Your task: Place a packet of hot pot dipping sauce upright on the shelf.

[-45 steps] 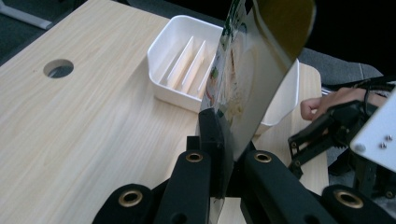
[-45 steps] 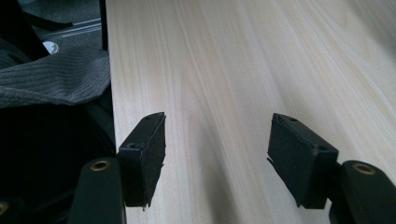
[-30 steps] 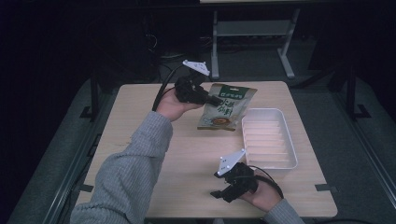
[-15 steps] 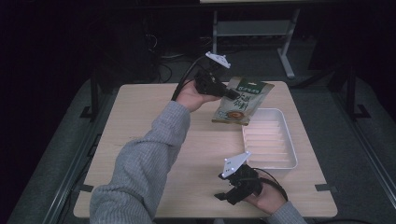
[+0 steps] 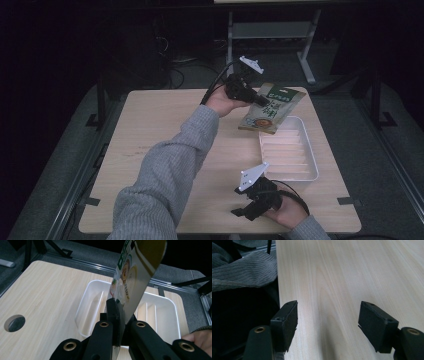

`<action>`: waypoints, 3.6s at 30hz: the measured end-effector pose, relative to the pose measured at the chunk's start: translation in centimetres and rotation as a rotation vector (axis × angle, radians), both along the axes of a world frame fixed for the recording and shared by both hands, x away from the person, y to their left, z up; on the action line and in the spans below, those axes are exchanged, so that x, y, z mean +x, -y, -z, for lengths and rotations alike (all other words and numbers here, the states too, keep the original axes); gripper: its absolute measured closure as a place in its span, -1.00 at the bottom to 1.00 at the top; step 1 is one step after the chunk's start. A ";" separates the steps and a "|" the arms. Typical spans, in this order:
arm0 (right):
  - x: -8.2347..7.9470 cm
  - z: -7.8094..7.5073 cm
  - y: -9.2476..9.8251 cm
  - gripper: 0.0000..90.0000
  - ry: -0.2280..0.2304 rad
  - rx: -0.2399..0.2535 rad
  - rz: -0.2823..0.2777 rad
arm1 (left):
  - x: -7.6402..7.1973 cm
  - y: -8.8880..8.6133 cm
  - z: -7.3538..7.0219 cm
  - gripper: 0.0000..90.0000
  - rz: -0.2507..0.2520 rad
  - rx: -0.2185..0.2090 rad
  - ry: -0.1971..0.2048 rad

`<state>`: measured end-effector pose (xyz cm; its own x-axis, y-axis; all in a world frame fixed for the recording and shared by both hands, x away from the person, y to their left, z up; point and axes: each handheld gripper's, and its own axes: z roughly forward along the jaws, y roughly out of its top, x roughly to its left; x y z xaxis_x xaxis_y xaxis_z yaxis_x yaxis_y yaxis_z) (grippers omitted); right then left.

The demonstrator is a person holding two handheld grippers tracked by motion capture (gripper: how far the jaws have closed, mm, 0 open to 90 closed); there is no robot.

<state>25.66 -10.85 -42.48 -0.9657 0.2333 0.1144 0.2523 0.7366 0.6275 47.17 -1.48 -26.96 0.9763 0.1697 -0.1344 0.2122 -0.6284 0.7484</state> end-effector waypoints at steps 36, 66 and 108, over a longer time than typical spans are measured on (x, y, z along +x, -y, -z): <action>-0.7 0.8 1.3 -0.34 -0.035 0.000 0.022 | 1.3 6.8 4.7 1.00 0.071 -0.038 -0.053; -0.8 1.2 0.9 -0.35 -0.060 -0.014 -0.012 | 1.3 6.2 9.6 1.00 0.012 -0.135 -0.107; -0.8 1.7 0.7 -0.38 -0.070 -0.010 0.001 | -0.5 3.3 10.5 0.79 0.019 -0.010 -0.052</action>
<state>24.84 -11.56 -44.19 -0.9550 0.2362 0.1796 0.2966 0.7424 0.6007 46.72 -4.73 -37.51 0.9711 0.1494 -0.1864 0.2388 -0.6254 0.7429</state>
